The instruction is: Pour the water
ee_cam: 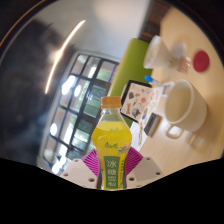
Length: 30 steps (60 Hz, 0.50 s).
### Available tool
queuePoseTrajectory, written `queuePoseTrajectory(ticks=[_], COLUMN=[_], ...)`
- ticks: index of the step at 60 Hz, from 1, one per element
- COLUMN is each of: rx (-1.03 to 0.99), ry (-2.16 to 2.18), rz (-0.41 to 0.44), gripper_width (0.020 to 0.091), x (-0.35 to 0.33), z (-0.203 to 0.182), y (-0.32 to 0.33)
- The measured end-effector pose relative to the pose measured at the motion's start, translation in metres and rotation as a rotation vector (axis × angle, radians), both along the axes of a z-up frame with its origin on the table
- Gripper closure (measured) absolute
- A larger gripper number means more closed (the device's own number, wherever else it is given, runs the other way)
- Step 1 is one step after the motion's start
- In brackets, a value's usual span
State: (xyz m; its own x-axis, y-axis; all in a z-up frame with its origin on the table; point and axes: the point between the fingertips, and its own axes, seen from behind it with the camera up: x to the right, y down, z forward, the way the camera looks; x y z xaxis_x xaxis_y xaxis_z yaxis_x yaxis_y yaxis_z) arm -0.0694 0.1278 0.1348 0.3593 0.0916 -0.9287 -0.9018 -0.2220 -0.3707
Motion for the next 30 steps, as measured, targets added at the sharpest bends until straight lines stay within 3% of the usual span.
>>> queuePoseTrajectory(ticks=[15,30], rx=[-0.041,-0.094], ry=[0.729,1.054], rz=[-0.057,-0.030], gripper_width=[0.0823,0.0822], x=[0.055,0.056], z=[0.016,0.021], y=[-0.001,-0.005])
